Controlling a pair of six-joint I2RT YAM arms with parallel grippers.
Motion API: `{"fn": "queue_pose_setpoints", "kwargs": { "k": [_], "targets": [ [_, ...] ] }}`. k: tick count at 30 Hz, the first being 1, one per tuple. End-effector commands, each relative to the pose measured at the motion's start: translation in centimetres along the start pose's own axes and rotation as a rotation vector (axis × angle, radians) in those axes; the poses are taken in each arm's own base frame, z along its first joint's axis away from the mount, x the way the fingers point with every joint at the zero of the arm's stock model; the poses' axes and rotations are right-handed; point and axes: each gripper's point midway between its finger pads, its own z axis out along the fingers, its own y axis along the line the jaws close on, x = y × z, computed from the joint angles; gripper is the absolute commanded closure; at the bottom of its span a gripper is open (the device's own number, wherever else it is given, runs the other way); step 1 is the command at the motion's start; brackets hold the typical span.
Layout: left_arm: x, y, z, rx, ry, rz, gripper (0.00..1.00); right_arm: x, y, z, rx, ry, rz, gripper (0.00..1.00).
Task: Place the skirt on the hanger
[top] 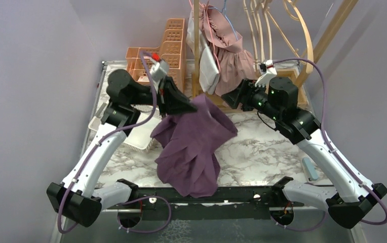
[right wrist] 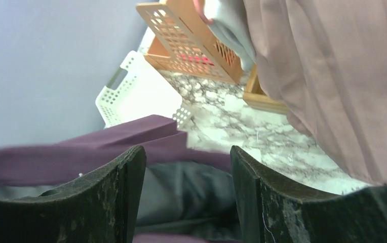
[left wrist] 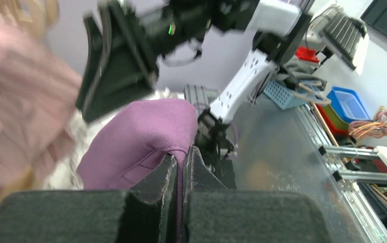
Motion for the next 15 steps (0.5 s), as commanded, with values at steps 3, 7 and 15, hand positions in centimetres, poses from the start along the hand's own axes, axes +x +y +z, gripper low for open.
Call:
{"fn": "queue_pose_setpoints", "kwargs": {
  "k": [3,7,15],
  "targets": [
    [12.1,0.3,-2.5,-0.077,0.114,-0.072,1.00,4.5,-3.3,-0.6,0.097,0.111,0.003,0.34],
    [16.6,1.2,-3.9,-0.213,0.151,-0.180,1.00,10.3,-5.5,-0.9,0.132,0.286,0.020,0.34],
    [18.7,2.1,-4.7,-0.280,0.222,-0.229,1.00,19.3,-10.9,-2.7,0.324,0.452,0.177,0.34]
  ]
}}
